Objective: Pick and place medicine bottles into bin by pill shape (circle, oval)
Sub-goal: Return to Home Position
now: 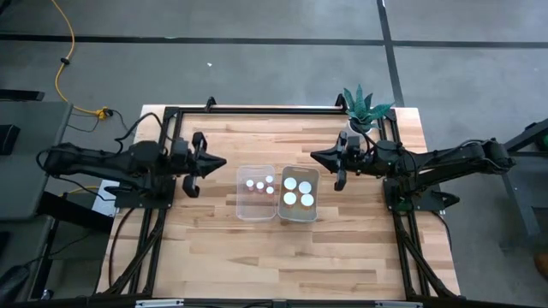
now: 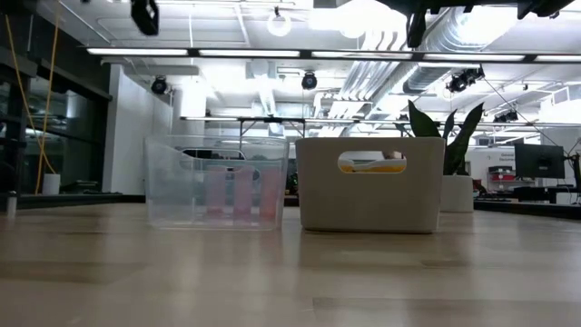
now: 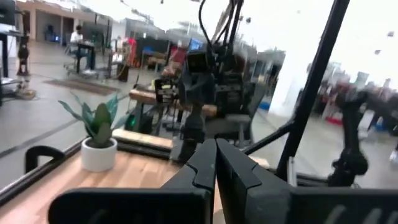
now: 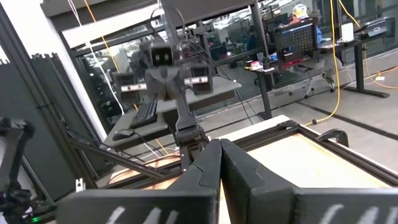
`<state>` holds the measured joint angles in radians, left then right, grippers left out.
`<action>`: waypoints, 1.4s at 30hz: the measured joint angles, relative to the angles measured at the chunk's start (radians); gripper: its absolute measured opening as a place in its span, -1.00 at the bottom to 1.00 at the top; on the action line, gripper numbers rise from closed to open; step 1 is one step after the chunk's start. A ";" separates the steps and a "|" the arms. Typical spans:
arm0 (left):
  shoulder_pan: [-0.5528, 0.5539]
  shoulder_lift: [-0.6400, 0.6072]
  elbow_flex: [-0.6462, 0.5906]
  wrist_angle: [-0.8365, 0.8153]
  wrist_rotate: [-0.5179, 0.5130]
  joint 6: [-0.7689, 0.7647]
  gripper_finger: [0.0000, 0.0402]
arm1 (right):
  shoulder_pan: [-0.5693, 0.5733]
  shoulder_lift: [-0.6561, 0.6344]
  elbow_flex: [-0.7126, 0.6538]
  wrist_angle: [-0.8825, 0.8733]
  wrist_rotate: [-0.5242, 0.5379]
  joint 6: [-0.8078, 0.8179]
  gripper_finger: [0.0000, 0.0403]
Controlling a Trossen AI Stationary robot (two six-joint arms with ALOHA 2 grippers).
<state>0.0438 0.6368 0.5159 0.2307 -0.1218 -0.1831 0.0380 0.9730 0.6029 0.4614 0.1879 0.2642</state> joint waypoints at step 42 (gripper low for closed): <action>0.028 -0.600 -0.504 -0.221 0.095 -0.113 -1.00 | 0.002 -0.027 0.000 -0.061 -0.106 0.087 -1.00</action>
<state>0.0715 0.0370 0.0116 0.0092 -0.0272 -0.2965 0.0399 0.9459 0.6029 0.4005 0.0817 0.3517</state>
